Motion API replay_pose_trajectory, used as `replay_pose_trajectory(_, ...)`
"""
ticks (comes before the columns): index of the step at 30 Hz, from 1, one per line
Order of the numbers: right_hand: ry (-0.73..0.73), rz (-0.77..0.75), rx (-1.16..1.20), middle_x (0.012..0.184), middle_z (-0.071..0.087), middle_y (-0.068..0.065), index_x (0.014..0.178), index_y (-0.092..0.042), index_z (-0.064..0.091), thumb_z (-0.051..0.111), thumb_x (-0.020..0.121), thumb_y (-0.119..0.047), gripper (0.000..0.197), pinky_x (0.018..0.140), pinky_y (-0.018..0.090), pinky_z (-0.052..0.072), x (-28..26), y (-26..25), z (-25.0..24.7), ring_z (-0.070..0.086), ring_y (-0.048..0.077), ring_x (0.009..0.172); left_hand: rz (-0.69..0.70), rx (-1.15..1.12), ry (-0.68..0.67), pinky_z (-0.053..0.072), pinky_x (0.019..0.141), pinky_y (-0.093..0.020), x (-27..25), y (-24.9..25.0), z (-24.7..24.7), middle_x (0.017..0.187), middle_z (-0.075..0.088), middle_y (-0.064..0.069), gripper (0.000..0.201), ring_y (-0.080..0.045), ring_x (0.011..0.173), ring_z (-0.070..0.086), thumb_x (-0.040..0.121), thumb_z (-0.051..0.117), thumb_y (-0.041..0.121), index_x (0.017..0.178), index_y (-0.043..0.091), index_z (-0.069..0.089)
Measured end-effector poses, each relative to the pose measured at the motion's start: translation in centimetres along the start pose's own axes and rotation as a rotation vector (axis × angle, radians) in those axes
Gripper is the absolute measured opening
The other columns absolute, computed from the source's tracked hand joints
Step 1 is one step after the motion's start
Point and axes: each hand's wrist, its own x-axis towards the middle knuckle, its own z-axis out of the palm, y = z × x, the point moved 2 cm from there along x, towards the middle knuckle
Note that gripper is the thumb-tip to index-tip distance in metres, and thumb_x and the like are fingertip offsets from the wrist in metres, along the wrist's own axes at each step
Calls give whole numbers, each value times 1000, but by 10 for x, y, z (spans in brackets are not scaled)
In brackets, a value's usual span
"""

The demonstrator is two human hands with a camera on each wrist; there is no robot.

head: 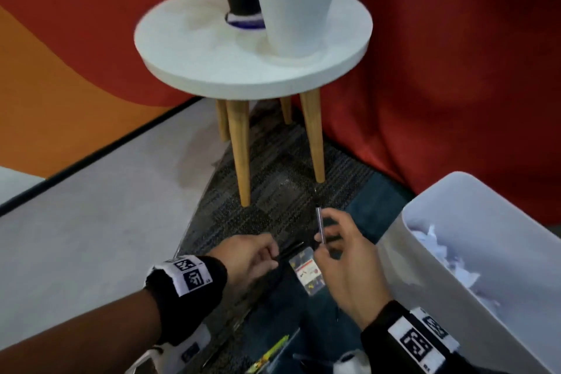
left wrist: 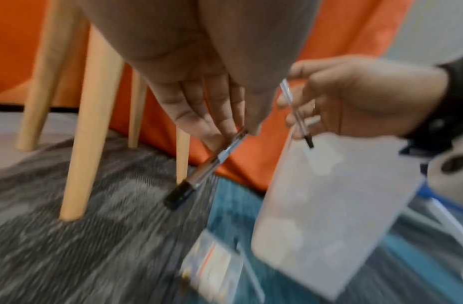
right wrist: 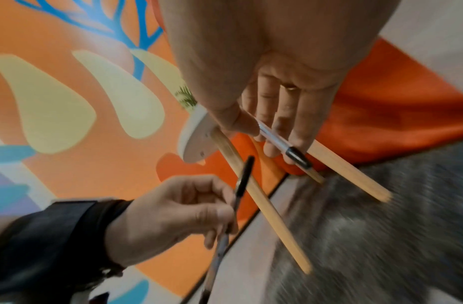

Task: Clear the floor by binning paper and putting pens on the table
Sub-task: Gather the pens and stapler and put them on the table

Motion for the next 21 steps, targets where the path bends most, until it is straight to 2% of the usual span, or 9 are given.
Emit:
replay_pose_trajectory(2,49,-61,36,85,63,-10,114,-42,56,64,85,-6,47,77,32,55,12,-32,-11,62,7,77,2,-169,130,46,69,-20,-10,18,-40,74,55,14,9,0,66,52,89,63,30,92,33,55)
replay_pose_trajectory(4,100,-110,92,81,64,-11,107,-44,58,63,87,-11,39,75,40,56,25,-61,-21,64,11,72,22,-293,248,49,67,-20,-18,36,-79,76,58,11,16,-2,65,53,85,68,22,87,32,56)
replay_pose_trajectory(6,128,-123,136,81,66,-11,104,-44,59,62,90,-19,28,73,46,56,38,-91,-29,67,15,71,64,-351,335,47,65,-16,-25,55,-118,80,59,9,17,-2,65,53,84,70,17,88,29,58)
replay_pose_trajectory(9,184,-171,176,80,70,-8,102,-38,61,60,92,-26,15,74,47,56,57,-138,-47,68,13,74,133,-402,456,50,66,-20,-33,82,-175,80,59,6,22,-2,66,52,83,70,11,92,27,57)
replay_pose_trajectory(11,236,-239,185,82,72,-10,99,-32,62,60,93,-25,10,79,39,56,70,-174,-65,68,5,78,181,-434,535,51,67,-21,-36,99,-216,81,61,4,29,-4,66,56,84,69,9,97,32,56)
replay_pose_trajectory(13,285,-288,194,83,73,-13,98,-31,61,59,93,-25,8,77,33,55,83,-206,-80,67,0,80,223,-443,617,54,73,-22,-35,112,-251,85,65,4,40,-8,71,64,84,69,10,108,38,52)
replay_pose_trajectory(15,357,-330,226,84,74,-12,96,-33,60,60,92,-28,6,74,34,54,102,-238,-95,67,1,81,258,-438,713,55,77,-29,-31,123,-289,88,66,3,52,-15,77,67,85,69,16,122,43,44)
replay_pose_trajectory(18,496,-395,288,87,72,-8,92,-33,60,59,86,-33,6,76,46,57,137,-276,-110,68,11,84,306,-410,862,56,71,-28,-15,136,-333,86,63,1,70,-18,71,67,85,69,16,138,43,33)
replay_pose_trajectory(21,584,-445,219,86,69,-7,95,-25,62,60,89,-25,6,80,40,56,167,-302,-114,66,12,82,299,-394,928,58,65,-31,7,139,-356,86,61,0,81,-19,63,65,82,67,10,141,47,25)
